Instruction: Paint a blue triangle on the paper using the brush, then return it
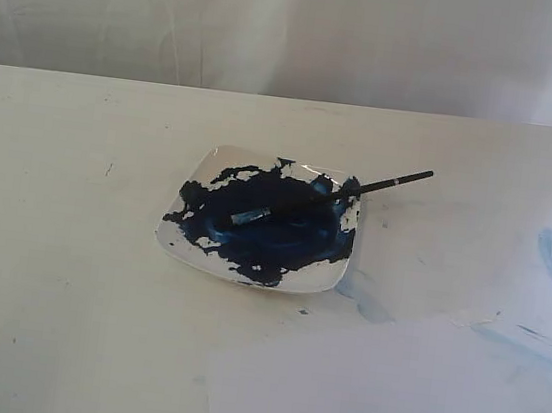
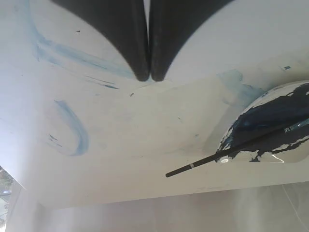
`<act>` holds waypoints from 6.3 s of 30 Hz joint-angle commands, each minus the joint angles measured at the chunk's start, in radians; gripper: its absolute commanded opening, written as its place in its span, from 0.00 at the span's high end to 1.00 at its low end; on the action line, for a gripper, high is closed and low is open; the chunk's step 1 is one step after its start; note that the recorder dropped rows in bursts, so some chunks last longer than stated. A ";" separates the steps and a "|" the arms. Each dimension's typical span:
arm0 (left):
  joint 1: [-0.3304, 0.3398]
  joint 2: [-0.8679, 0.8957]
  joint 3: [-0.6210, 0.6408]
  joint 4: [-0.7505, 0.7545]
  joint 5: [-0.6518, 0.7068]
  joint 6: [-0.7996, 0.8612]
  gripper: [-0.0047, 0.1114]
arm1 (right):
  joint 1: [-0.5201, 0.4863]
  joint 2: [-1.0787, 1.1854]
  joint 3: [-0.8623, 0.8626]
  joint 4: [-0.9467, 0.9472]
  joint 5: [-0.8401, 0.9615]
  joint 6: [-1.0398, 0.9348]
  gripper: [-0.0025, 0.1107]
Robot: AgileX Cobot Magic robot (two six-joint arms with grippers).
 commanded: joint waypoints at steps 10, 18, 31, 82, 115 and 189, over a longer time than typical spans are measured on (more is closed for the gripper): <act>-0.004 -0.004 0.003 -0.003 0.001 0.000 0.96 | 0.004 -0.005 0.003 0.000 -0.002 0.004 0.98; -0.004 -0.004 0.003 -0.003 0.001 0.000 0.96 | 0.004 -0.005 0.003 0.000 -0.145 -0.006 0.98; -0.004 -0.004 0.003 -0.003 0.001 0.000 0.96 | 0.004 -0.005 0.003 0.000 -0.551 0.025 0.98; -0.004 -0.004 0.003 -0.003 0.001 0.000 0.96 | 0.269 1.455 -1.103 -0.625 0.340 0.738 0.98; -0.004 -0.004 0.003 -0.003 0.001 0.000 0.96 | 0.216 1.870 -1.103 0.469 -0.451 0.787 0.92; -0.004 -0.004 0.003 -0.003 0.001 0.000 0.96 | 0.216 2.171 -1.264 0.441 -0.588 0.937 0.61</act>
